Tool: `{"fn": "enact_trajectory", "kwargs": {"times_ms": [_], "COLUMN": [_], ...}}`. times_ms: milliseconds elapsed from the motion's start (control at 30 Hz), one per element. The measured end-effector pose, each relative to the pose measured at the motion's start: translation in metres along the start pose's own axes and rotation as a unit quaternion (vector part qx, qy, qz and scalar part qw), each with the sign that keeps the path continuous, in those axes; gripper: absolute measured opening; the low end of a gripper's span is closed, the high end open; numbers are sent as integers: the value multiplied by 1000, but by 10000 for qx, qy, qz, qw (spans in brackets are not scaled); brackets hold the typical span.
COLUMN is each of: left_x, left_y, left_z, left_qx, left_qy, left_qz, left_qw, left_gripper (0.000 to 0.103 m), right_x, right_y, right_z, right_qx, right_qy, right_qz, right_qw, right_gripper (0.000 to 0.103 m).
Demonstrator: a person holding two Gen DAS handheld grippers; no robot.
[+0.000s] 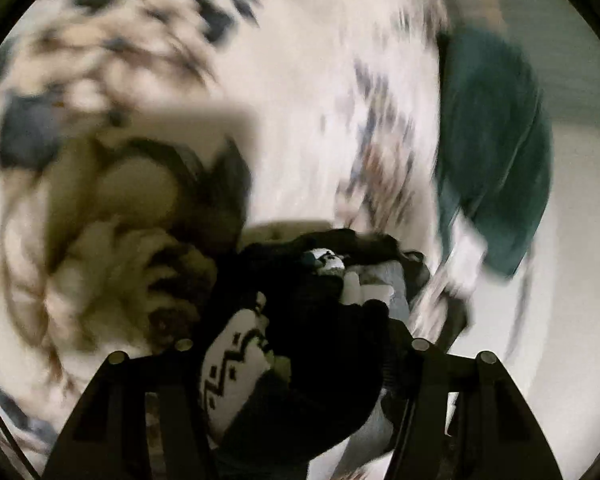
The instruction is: Fold small clothes
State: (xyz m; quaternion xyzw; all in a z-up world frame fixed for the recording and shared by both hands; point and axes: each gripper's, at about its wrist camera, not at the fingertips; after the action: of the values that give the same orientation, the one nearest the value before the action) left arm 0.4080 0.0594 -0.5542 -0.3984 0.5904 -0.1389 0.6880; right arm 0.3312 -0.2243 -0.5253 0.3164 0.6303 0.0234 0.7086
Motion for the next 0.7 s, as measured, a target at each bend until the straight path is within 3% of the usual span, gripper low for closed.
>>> {"fn": "enact_trajectory", "kwargs": {"times_ms": [67,167,233,267,333,367,400,500,633,700], "left_x": [13,8,-6,-17,-47,-63,-81,-106,-86,-78], "left_y": [-8,-4,-5,-5,-2,0,6,37,102,110], "left_z": [-4,-15,-13,-16,-22,-31,-45,-82,-126,-135], "left_qx": [362,317,283,310,439,533,641,521,-201,-155], "left_qy": [239,256,79,-83,-536,-767,-1033,-1328,-862,-1026], "left_qz": [237,270,301,394,787,1114,1671,2679,3250,3237], "left_qw": [9988,9988,9991,9987,9945,9894,9784,9528,9416,9404], "left_gripper": [60,60,61,67,73,74,74,78,79,87], "right_x": [12,25,22,14,-5,-14,-22,-43,-53,-35], "right_y": [-2,-2,-1,0,0,0,-3,-12,-21,-9], "right_z": [-18,-6,8,12,14,12,14,17,48,75], "right_qx": [-15,-117,-208,-348,-559,-612,-607,-410,-357,-601], "right_qy": [86,269,452,443,404,374,353,241,-46,-173], "right_qz": [-264,-461,-408,-427,-474,-595,-666,-831,-730,-689], "right_qw": [9996,9985,9979,9975,9965,9957,9953,9954,9967,9957], "right_gripper": [22,25,28,30,39,44,44,45,46,50]}}
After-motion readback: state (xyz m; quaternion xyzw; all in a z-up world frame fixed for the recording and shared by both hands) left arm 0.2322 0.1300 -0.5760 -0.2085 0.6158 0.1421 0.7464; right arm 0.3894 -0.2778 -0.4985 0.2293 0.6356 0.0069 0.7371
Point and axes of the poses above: each gripper's, at about its wrist camera, not at the fingertips, and x roughly the way its jaws point, y to its left, z to its top, and after that the axes turned 12 degrees about -y, right-handed
